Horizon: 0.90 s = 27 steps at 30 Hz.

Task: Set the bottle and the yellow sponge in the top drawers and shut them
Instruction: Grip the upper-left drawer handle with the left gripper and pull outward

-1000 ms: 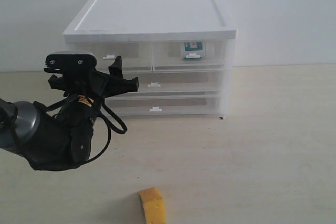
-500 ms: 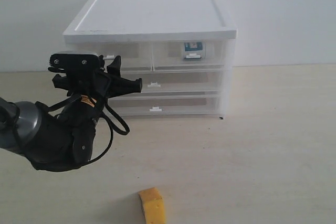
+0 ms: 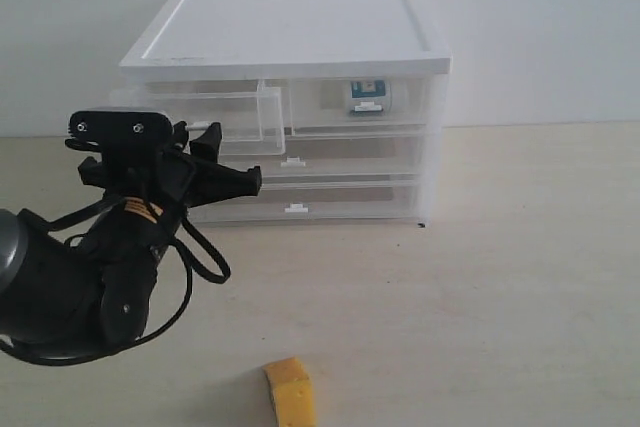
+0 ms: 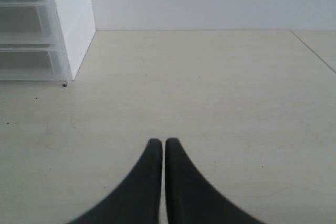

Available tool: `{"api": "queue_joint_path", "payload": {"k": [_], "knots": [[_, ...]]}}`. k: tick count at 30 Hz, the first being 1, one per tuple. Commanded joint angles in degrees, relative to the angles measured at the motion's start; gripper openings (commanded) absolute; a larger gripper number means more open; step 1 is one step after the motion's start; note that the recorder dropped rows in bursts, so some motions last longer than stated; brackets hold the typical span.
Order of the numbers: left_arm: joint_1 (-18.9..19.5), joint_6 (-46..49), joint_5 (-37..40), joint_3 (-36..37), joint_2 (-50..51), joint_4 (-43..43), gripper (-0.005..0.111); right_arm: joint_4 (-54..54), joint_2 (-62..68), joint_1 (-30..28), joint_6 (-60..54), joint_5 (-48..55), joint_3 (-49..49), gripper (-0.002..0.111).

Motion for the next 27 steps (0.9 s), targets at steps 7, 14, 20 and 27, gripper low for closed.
{"api": "queue_joint_path", "payload": {"k": [7,14,20,27], "knots": [[-7.74,2.49,-2.99,5.83,-4.91,-10.83,0.004,0.02,-0.35,0.0,0.0,-0.4,0.23,0.0],[-11.98,4.61,-2.99,8.02,-6.84,-15.87,0.004,0.02,-0.35,0.0,0.0,-0.4,0.23,0.0],[-13.75,4.8,-2.99,8.71,-7.21,-17.41,0.004,0.02,-0.35,0.0,0.0,-0.4,0.23,0.0],[-13.75,4.8,-2.99,10.21,-9.09,-19.11,0.004,0.02,-0.35,0.0,0.0,-0.4,0.23,0.0]]}}
